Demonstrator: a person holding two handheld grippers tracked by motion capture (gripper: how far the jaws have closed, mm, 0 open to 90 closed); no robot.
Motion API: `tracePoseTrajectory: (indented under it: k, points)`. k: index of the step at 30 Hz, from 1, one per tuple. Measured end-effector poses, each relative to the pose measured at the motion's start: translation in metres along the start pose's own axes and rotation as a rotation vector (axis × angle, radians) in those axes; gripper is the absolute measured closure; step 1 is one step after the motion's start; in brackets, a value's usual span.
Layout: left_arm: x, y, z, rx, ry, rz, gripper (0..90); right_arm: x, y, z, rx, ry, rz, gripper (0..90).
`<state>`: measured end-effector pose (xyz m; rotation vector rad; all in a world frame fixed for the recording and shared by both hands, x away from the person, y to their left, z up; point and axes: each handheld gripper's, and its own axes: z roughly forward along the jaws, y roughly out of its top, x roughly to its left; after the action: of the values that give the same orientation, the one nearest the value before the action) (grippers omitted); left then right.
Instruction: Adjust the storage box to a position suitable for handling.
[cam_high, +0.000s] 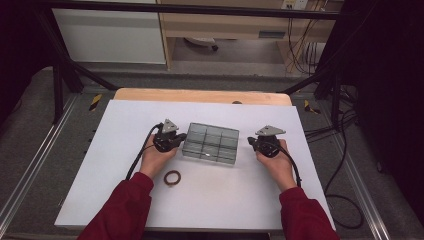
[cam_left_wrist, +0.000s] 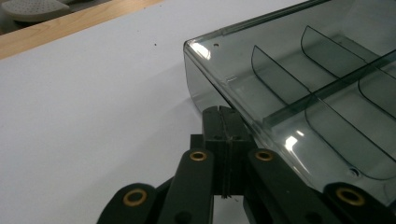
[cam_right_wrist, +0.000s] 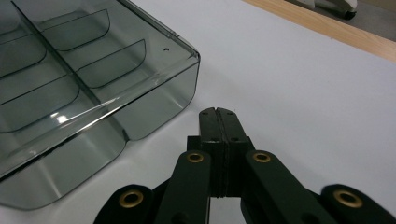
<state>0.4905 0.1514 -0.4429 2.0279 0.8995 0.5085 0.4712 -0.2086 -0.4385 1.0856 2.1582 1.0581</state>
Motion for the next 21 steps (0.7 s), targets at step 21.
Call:
tracePoseTrajectory:
  k: [21]
  points:
    - [-0.019,-0.005,-0.008,-0.003,-0.03,0.0,90.0,-0.023,0.008,0.034,0.006,0.014,0.037,90.0]
